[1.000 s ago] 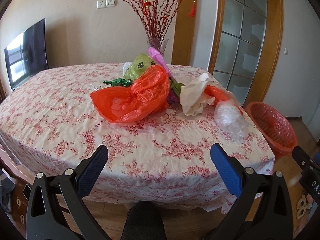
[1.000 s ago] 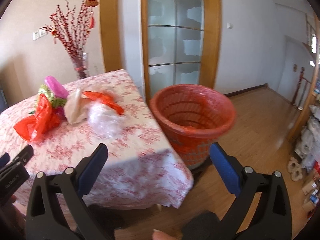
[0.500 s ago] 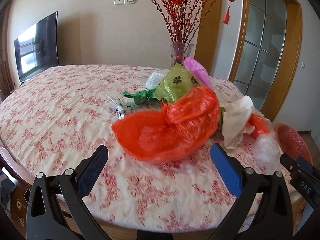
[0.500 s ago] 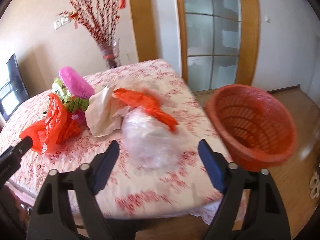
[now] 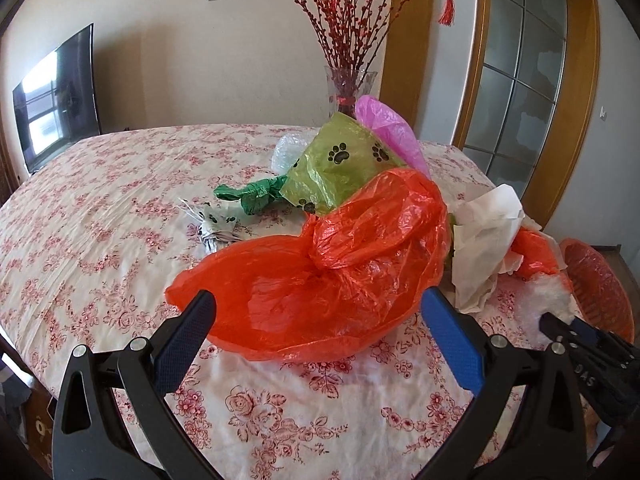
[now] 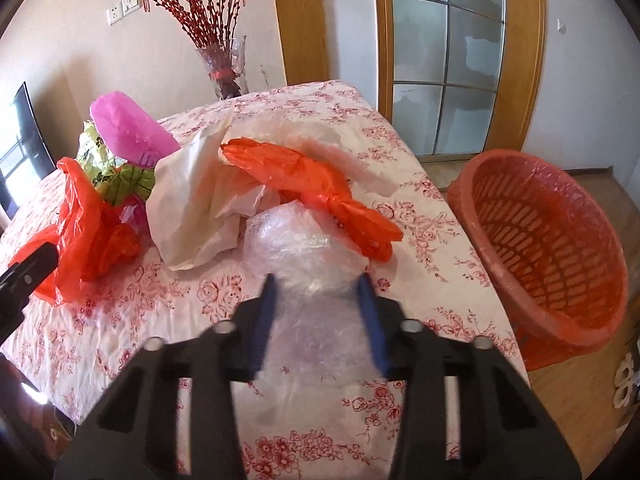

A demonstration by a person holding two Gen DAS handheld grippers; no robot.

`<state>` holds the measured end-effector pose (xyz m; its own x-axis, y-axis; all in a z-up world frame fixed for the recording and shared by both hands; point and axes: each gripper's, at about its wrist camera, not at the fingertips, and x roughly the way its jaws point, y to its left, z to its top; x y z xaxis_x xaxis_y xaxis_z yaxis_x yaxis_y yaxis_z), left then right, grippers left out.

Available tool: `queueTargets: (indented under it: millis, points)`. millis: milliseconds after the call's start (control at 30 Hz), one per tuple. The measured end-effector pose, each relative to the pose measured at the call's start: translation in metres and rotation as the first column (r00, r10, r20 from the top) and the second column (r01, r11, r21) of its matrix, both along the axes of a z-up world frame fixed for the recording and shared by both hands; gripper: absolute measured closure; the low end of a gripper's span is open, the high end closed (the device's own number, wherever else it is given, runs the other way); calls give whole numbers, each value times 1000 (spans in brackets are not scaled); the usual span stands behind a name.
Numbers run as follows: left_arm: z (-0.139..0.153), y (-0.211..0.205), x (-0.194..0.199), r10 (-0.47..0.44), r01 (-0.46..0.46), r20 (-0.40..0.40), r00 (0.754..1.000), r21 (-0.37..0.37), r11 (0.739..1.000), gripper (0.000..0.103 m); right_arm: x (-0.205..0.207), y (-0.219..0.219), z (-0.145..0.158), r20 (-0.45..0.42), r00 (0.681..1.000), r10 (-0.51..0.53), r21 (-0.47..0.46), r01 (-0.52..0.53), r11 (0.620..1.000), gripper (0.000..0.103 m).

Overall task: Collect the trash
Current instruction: 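Reach the left gripper to the red-orange bag while the right gripper reaches the clear plastic bag, then grasp the red-orange bag with the left gripper while the right gripper grasps the clear bag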

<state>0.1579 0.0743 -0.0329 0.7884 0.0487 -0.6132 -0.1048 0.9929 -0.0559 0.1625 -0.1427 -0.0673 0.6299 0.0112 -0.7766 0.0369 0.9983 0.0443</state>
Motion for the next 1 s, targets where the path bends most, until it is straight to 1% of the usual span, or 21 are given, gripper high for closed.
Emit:
queueTargets:
  millis: [67, 100, 167, 300, 433, 567, 600, 633, 667, 700, 733, 767, 833, 867, 900, 933, 1000]
  points:
    - [-1, 1, 4, 4, -4, -7, 1000, 3, 1000, 2, -3, -3, 3, 4, 1000, 10, 19, -10, 1000, 80]
    - [-2, 1, 5, -1, 1, -13, 1000, -9, 1000, 2, -5, -6, 5, 9, 1000, 13, 34, -13, 999, 83]
    - [-4, 3, 8, -4, 3, -23, 1000, -32, 999, 2, -11, -9, 13, 24, 999, 23, 60, -24, 998, 85]
    - [-6, 4, 13, -12, 9, -41, 999, -61, 998, 2, -25, -8, 29, 58, 997, 48, 72, -52, 996, 86]
    - [-9, -4, 17, -17, 16, -47, 999, -27, 1000, 2, -34, -6, 42, 78, 995, 64, 73, -70, 995, 86]
    - [-19, -5, 29, -3, 1, -96, 995, -19, 1000, 3, -41, -5, 49, 87, 994, 70, 83, -78, 994, 86]
    - [-22, -3, 32, -5, 1, -114, 993, -33, 999, 11, -42, -5, 49, 88, 994, 72, 83, -79, 993, 86]
    - [-26, 0, 36, -21, 12, -138, 990, -65, 998, 24, -43, -5, 49, 88, 993, 72, 83, -80, 993, 86]
    - [-29, 1, 37, -32, 18, -153, 988, -88, 996, 28, -44, -4, 50, 89, 993, 73, 82, -80, 993, 86]
    - [-30, 4, 37, -39, 21, -160, 986, -111, 994, 37, -45, -4, 50, 89, 993, 72, 82, -80, 993, 86]
    - [-30, 6, 36, -50, 30, -154, 987, -130, 991, 47, -45, -5, 50, 88, 994, 71, 82, -78, 994, 86]
    - [-29, 6, 34, -59, 38, -149, 987, -140, 989, 52, -46, -5, 50, 90, 994, 70, 82, -77, 994, 86]
    - [-26, 8, 30, -82, 59, -137, 987, -163, 985, 70, -48, -6, 53, 96, 993, 67, 81, -75, 994, 86]
    - [-25, 9, 28, -92, 69, -131, 987, -172, 983, 76, -48, -6, 54, 98, 993, 67, 82, -75, 994, 86]
    - [-23, 11, 26, -101, 78, -126, 987, -178, 981, 85, -49, -7, 56, 104, 992, 65, 82, -74, 994, 86]
    - [-21, 12, 23, -113, 89, -121, 986, -186, 978, 89, -50, -7, 57, 107, 992, 64, 82, -73, 994, 86]
    - [-15, 13, 17, -125, 103, -105, 987, -192, 976, 92, -52, -9, 60, 117, 991, 62, 84, -72, 994, 86]
